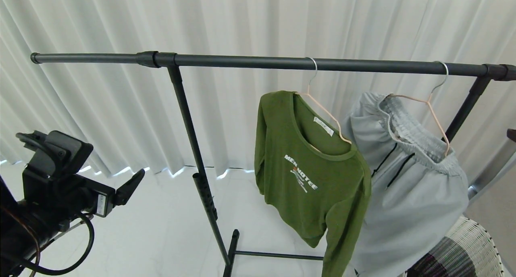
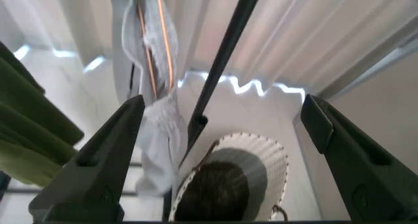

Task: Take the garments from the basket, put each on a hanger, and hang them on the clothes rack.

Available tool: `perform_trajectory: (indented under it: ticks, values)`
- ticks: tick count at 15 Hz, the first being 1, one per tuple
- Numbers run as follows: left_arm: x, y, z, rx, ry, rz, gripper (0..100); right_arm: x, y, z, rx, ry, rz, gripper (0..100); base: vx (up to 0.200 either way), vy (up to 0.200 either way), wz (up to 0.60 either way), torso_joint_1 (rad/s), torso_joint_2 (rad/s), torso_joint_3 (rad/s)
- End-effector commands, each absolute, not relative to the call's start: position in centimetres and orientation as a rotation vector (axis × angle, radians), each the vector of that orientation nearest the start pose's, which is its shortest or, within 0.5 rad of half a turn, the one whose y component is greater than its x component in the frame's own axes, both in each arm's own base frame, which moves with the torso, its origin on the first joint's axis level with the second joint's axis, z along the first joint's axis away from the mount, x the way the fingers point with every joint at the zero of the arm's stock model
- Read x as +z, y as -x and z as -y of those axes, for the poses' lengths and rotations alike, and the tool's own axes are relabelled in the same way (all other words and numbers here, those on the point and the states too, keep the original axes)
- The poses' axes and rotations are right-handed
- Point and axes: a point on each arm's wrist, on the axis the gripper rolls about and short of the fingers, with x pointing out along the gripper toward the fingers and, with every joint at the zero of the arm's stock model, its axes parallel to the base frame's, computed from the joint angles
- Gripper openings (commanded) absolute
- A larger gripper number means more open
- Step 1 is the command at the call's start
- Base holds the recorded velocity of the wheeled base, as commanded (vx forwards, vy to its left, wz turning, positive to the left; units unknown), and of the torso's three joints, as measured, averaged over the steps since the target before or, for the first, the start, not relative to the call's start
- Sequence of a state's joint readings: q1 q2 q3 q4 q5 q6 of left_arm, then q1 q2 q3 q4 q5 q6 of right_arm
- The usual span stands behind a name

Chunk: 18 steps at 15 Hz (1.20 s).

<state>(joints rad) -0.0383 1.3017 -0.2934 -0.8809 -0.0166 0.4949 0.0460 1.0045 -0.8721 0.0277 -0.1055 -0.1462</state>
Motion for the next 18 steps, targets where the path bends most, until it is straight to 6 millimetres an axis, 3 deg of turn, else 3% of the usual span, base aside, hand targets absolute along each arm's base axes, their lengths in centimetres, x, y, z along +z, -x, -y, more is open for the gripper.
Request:
perform_trajectory:
  ticks: [1, 5, 9, 13, 18]
  values:
    - [17.0, -17.1, 0.4, -0.065, -0.495, -0.099, 100, 29.3, -10.4, -0.2, -0.052, 0.149, -0.11, 100, -0.2, 0.0, 0.0, 0.007, 0.0, 0.002]
    - [16.2, -14.5, 0.0, -0.04, -0.492, -0.1, 100, 27.7, -7.9, -0.1, -0.058, 0.15, -0.096, 100, -0.2, 0.0, 0.0, -0.002, 0.0, 0.004]
    - [13.9, -9.9, -0.2, -0.006, -0.494, -0.104, 100, 24.6, -4.7, 0.2, -0.108, 0.149, -0.097, 100, -0.2, 0.0, 0.0, -0.001, 0.0, 0.002]
    - [13.0, -5.5, -0.2, 0.043, -0.413, -0.094, 100, 18.1, -0.5, 0.3, -0.166, 0.17, -0.166, 100, 0.0, 0.0, 0.0, 0.0, 0.0, 0.0]
    - [8.4, 1.3, -0.2, 0.112, -0.41, -0.129, 100, 10.8, 3.5, 0.1, -0.159, 0.214, -0.207, 100, 0.0, 0.0, 0.0, 0.0, 0.0, 0.0]
